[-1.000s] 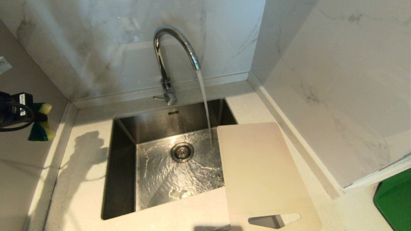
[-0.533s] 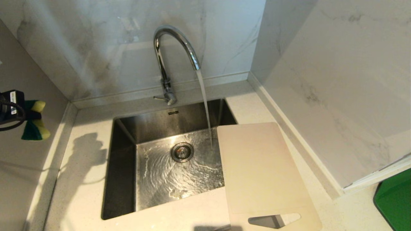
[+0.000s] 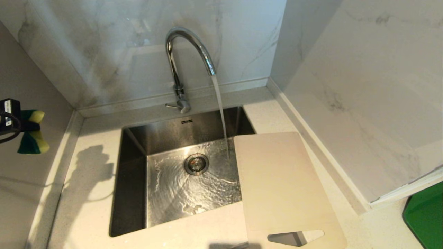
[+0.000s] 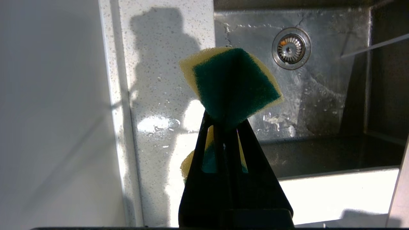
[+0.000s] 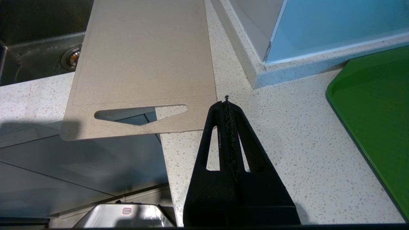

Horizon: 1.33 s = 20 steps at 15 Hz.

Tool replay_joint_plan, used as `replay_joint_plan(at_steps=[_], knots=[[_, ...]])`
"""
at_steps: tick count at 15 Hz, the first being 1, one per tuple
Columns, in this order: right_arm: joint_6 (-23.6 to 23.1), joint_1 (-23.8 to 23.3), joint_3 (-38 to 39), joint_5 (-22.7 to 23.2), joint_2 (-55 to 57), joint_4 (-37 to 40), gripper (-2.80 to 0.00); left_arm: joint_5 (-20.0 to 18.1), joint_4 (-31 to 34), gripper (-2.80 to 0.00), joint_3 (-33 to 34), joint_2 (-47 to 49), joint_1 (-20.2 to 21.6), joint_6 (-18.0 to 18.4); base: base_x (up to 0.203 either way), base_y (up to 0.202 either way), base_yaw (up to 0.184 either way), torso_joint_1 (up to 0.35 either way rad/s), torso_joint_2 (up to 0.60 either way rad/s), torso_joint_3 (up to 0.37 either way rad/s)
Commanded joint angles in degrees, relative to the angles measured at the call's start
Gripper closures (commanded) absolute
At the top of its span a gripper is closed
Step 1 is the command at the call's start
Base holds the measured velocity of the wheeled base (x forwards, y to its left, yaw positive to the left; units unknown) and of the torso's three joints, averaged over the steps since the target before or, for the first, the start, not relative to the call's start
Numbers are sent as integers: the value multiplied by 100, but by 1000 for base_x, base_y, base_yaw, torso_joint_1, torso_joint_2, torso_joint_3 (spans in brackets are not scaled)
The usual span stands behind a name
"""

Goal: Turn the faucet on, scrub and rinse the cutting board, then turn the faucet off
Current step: Pick up the cutting board

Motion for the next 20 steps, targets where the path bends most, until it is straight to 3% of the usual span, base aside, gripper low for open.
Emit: replay_joint_plan(at_steps=[1,8,17,20], knots=[[0,3,9,0,0,-1,0,-3,24,0,12,-80,84,-6,0,0,0,0,0,0],[0,4,9,0,0,-1,0,-72,11,0,989,-1380,149,172,0,0,0,0,0,0],[0,4,9,0,0,-1,0,-656,-19,0,3859,-4525,106,259,0,0,0,0,0,0],[0,1,1,0,0,-1,0,-845,-12,0,4479,-5237,-234,307,0,0,0,0,0,0]])
